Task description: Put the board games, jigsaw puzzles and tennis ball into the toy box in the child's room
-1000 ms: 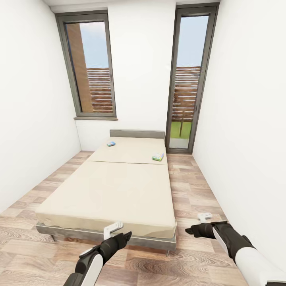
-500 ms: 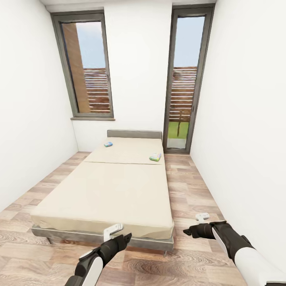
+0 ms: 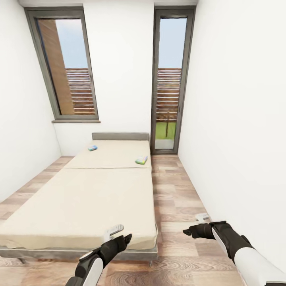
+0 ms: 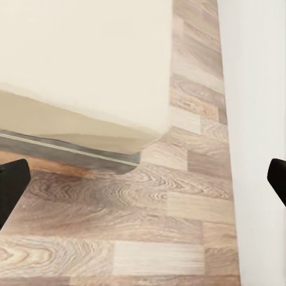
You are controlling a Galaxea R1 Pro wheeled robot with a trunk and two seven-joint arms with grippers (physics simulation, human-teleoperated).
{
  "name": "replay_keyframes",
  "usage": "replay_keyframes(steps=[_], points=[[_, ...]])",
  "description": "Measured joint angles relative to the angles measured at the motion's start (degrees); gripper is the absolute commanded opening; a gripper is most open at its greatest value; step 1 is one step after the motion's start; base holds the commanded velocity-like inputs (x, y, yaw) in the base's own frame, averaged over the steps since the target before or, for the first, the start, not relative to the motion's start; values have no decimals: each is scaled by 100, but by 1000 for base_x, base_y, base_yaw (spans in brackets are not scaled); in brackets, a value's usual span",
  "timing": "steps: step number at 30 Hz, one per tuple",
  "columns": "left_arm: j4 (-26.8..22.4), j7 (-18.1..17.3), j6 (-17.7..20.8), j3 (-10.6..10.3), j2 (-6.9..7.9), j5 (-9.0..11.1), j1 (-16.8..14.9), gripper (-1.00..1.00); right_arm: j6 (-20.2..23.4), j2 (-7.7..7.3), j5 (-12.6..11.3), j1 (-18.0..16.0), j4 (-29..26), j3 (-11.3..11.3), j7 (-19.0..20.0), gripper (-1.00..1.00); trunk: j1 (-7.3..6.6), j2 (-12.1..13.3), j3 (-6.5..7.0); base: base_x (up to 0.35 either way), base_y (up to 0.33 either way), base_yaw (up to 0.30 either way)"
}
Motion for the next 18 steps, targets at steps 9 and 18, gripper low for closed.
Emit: replay_keyframes(steps=[9, 18], points=[[6, 0, -1, -5, 3, 4, 2, 100, -37, 2, 2, 0, 2, -4, -19, 100, 0, 0, 2, 252, -226, -15], [8, 0, -1, -5, 8, -4, 2, 100, -41, 4, 5, 1, 2, -4, -20, 100, 0, 0, 3, 252, -253, -2]])
